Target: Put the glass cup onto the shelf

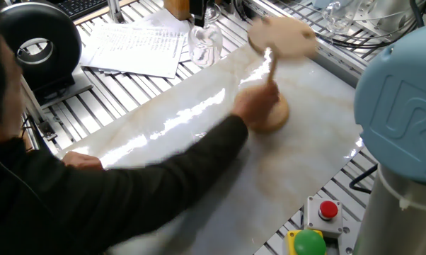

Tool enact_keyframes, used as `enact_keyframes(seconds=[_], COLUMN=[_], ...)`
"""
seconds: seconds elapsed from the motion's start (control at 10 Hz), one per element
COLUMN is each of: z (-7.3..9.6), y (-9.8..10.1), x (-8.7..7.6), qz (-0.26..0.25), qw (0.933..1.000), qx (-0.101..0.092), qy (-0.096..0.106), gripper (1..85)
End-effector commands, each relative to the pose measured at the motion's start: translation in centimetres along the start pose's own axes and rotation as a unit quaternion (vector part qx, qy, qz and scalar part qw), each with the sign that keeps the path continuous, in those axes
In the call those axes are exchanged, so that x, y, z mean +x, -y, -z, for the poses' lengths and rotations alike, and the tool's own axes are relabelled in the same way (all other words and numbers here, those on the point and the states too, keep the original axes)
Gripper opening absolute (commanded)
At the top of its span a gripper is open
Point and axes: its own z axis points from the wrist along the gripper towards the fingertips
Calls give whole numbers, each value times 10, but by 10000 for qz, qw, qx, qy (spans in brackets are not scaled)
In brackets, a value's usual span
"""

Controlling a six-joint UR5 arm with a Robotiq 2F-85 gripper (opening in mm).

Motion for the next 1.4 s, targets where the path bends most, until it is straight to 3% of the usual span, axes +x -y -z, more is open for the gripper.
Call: enact_keyframes(seconds=[0.0, 0.5, 0.9, 1.3], z=[0, 2, 4, -14], y=[7, 0, -22, -47], x=[4, 13, 34, 55], qz=[150, -57, -441, -800], qw=[9999, 9999, 9985, 9966], qx=[-4, -110, -326, -204], qy=[9, 11, -83, 29], gripper=[10, 10, 10, 10])
